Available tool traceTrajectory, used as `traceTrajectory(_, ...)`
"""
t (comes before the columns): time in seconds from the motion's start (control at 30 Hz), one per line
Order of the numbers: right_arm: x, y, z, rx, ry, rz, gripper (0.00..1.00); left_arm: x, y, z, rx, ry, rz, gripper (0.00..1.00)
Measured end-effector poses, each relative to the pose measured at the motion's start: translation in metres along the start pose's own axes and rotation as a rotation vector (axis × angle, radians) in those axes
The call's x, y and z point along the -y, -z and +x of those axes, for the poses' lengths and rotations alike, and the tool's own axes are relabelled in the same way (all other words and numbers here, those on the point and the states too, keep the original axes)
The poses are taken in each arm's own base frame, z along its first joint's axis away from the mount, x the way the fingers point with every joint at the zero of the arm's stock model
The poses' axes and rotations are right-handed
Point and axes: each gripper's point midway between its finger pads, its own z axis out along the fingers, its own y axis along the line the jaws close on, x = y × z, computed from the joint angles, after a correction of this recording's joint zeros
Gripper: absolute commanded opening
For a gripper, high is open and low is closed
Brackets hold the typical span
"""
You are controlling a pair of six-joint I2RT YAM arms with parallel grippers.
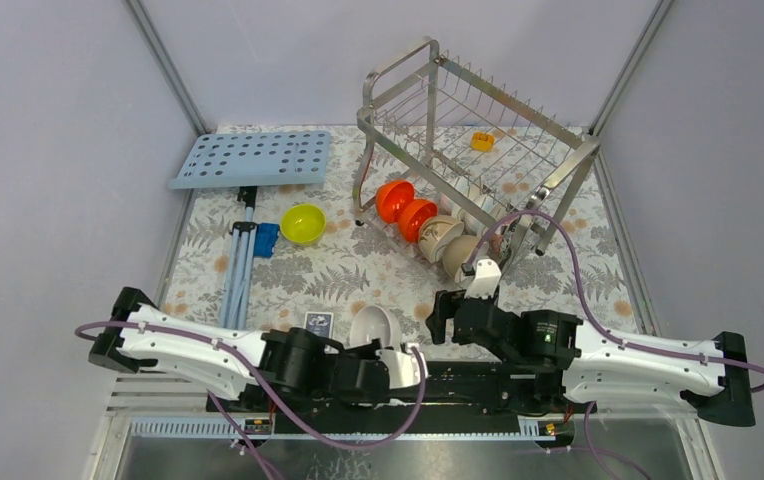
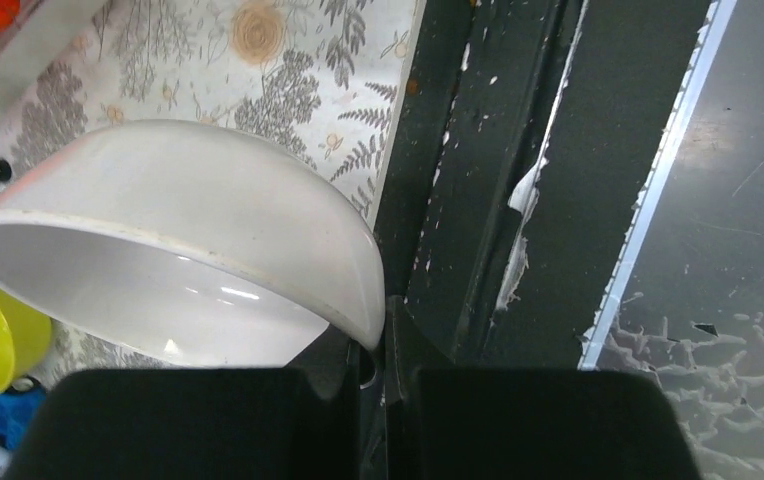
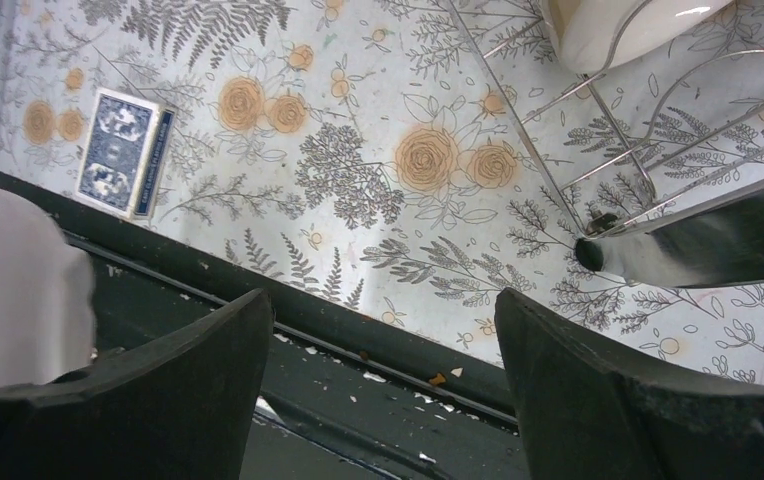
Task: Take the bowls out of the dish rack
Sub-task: Place the bowl at the center of the board.
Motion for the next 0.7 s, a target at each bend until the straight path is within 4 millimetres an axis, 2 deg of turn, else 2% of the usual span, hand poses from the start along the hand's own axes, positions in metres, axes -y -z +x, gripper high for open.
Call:
traceTrajectory(0.13, -0.008, 0.009, -0.012, 0.01, -0.014, -0.015, 0.88, 0.015, -0.013, -0.003, -0.01, -0.128, 0.002, 0.0)
traceTrajectory(0.23, -0.017, 0.02, -0.027, 0.024, -0.027, -0.035, 0.88, 0.033, -0.032, 0.007, -0.08, -0.272, 0.002, 0.0)
traceTrajectory(0.33, -0.021, 0.031, -0.039, 0.028, -0.014, -0.045, 0.88, 0.042, -0.048, 0.022, -0.162, -0.42, -0.008, 0.0)
traceTrajectory(0.47, -0.023, 0.038, -0.039, -0.007, 0.047, -0.046, 0.87, 0.032, -0.052, 0.024, -0.193, -0.546, -0.048, 0.0)
traceTrajectory(0.7, -0.028, 0.031, -0.015, -0.132, 0.17, -0.059, 0.84, 0.014, -0.052, 0.023, -0.224, -0.78, -0.077, 0.0)
